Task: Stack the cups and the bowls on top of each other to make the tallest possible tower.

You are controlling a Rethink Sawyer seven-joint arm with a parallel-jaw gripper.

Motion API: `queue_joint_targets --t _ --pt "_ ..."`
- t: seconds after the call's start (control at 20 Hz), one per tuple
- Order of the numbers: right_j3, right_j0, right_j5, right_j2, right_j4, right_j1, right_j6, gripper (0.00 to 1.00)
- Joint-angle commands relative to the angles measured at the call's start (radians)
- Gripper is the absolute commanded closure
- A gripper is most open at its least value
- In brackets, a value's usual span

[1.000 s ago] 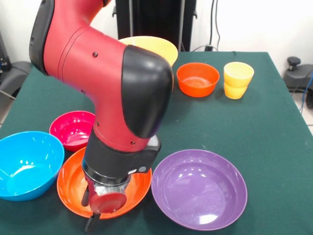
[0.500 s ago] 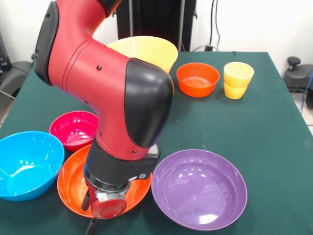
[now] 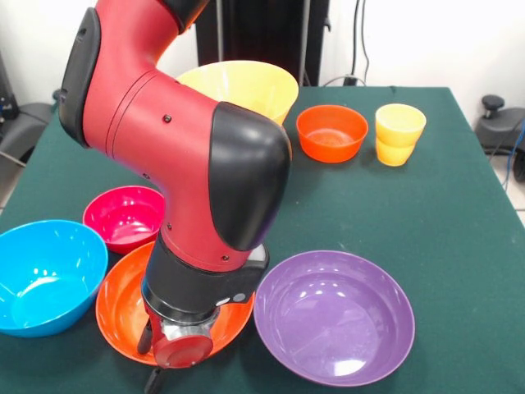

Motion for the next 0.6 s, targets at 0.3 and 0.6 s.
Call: queue_joint_targets --t 0.3,0.6 --pt "0.016 -0.012 0.004 0.081 -0.021 -0.029 0.112 0.0" --pt "0.124 0.014 0.04 0.104 -0.046 -0.091 0.089 0.0"
